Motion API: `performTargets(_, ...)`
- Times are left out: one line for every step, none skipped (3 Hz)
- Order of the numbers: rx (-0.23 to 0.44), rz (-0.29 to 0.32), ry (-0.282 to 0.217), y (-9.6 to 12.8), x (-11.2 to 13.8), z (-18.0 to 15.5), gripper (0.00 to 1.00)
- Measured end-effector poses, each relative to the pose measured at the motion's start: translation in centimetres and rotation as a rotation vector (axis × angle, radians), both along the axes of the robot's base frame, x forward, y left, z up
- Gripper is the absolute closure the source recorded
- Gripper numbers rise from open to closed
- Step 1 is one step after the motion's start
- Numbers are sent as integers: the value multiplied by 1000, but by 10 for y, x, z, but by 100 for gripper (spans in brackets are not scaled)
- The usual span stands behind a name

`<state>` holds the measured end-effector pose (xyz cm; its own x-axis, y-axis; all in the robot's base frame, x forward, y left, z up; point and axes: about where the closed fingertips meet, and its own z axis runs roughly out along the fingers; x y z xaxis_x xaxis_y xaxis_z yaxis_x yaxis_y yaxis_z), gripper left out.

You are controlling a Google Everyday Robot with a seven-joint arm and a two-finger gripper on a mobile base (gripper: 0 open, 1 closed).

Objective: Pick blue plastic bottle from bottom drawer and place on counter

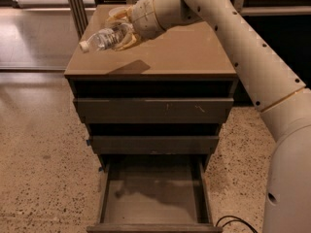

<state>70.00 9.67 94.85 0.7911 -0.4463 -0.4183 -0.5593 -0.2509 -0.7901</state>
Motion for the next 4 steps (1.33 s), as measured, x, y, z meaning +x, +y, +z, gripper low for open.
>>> performTargets(0,0,3,1,0,-1,100)
performTargets(4,-20,22,-5,8,-14,100)
performTargets(0,-11,68,-7,22,-28,100)
performTargets(9,-8,73,-10,29,-32,100)
